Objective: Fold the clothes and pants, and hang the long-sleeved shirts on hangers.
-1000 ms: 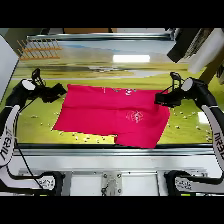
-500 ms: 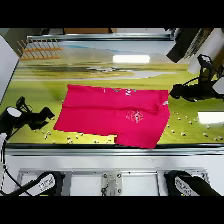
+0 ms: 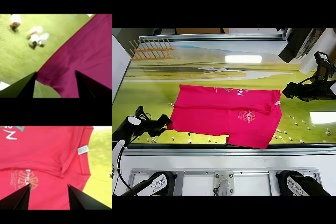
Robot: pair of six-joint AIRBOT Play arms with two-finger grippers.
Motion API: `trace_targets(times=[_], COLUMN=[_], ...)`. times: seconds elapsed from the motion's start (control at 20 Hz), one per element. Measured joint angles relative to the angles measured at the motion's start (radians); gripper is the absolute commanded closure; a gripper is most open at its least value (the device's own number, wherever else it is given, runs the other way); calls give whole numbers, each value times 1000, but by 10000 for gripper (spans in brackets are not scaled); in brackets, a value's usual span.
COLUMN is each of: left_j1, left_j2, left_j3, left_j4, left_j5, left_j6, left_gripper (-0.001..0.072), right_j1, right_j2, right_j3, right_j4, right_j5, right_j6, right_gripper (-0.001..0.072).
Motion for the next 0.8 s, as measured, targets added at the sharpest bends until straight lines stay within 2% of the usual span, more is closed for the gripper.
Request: trace_targets(times=[0.15,0.2,0.25,0.3,0.55,0.8], left_j1=[-13,-26,-40,-62,-124,-126], left_j2=[0,0,0,-2,0,4], left_j3=[-4,-5,-5,-7,9,33], left_j4=[-2,-3,-3,-3,-2,19], left_j5=[1,1,0,-4,9,-34], left_j6=[-1,-1,-3,-3,1,32], left_gripper=[220,307,520,690,700,700], right_j1=[0,0,0,0,-42,-164], right_j2=[1,1,1,1,5,30], right_j3=[0,0,0,0,-34,-316], right_j4=[3,3,3,3,4,8], right_j5=[0,0,0,1,74,155], right_j6=[0,1,4,4,-5,-3], right_gripper=[220,221,220,219,219,219])
